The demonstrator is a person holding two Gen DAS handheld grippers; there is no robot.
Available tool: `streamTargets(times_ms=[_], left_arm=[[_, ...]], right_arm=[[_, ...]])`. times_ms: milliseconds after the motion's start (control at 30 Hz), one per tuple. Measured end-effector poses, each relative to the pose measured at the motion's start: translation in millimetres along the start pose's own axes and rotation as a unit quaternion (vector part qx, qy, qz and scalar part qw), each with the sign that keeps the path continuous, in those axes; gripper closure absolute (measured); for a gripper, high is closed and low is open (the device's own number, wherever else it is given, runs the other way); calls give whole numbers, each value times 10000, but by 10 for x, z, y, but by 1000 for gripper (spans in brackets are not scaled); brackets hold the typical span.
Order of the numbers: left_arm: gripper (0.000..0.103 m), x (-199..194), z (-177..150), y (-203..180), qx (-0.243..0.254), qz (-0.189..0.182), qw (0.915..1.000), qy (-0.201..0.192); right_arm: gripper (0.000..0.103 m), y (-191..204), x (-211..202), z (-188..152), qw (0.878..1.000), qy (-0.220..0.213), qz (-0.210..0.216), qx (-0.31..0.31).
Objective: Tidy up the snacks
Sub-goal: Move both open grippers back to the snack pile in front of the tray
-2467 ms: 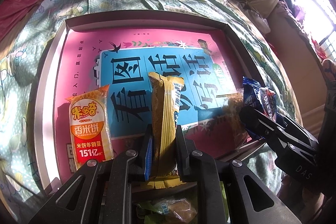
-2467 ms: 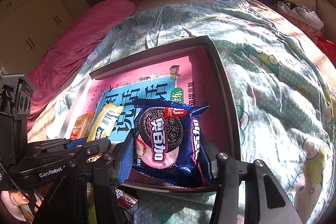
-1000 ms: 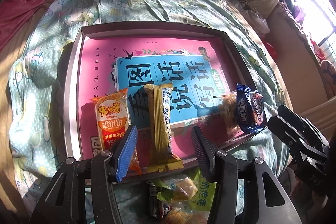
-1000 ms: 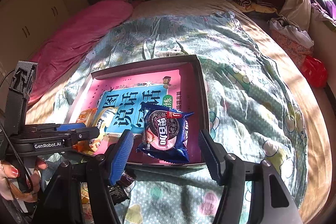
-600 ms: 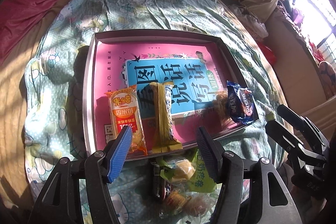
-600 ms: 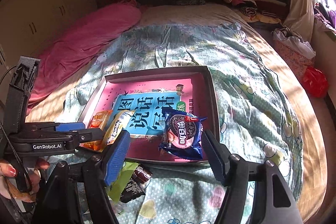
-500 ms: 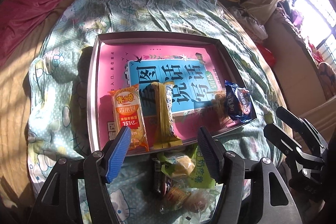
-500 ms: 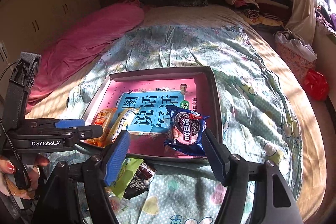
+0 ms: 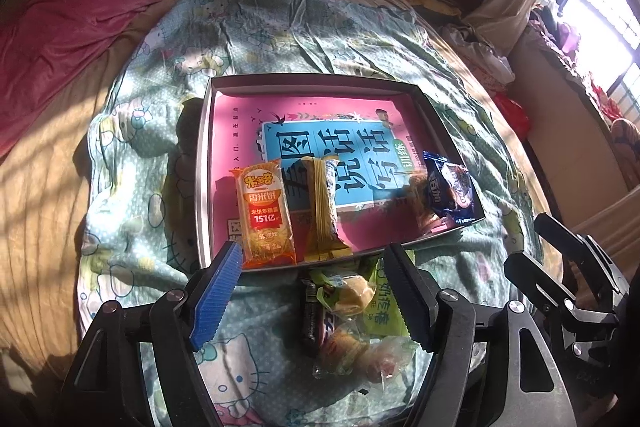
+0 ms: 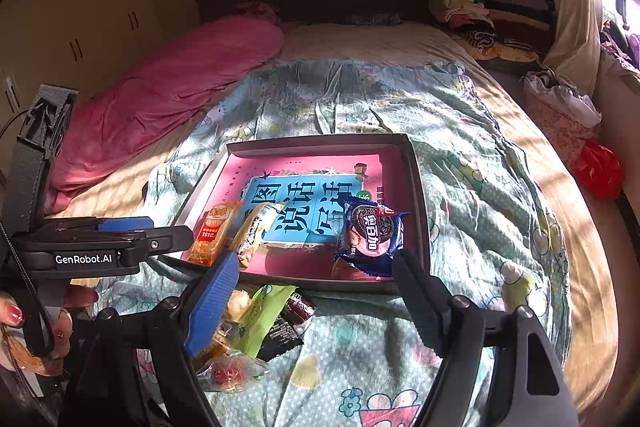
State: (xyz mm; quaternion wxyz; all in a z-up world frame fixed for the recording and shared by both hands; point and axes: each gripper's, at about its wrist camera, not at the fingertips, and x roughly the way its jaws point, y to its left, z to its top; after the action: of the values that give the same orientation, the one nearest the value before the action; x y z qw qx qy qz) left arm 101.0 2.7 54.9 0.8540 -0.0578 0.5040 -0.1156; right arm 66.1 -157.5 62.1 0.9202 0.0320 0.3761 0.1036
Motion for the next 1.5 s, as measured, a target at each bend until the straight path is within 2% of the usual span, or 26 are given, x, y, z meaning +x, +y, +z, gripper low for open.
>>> streamTargets(times_ms=[400,767,1133,1500], left_arm=[[28,-117,-314,86,-161,59,9998,114],[28,-250,-392,112,-164,216,9996,12],[28,-205,-560,146,-160,278,9995,83],[28,-17,-736,258,-250,207,9989,340]], right_arm=[[20,159,-140,-276,9994,128,103,-296],[19,243,-159,-450,9984,277,237,-427],[17,383,-76,-592,9958,437,430,-673],[16,536,122,-791,9906,729,600,-985]])
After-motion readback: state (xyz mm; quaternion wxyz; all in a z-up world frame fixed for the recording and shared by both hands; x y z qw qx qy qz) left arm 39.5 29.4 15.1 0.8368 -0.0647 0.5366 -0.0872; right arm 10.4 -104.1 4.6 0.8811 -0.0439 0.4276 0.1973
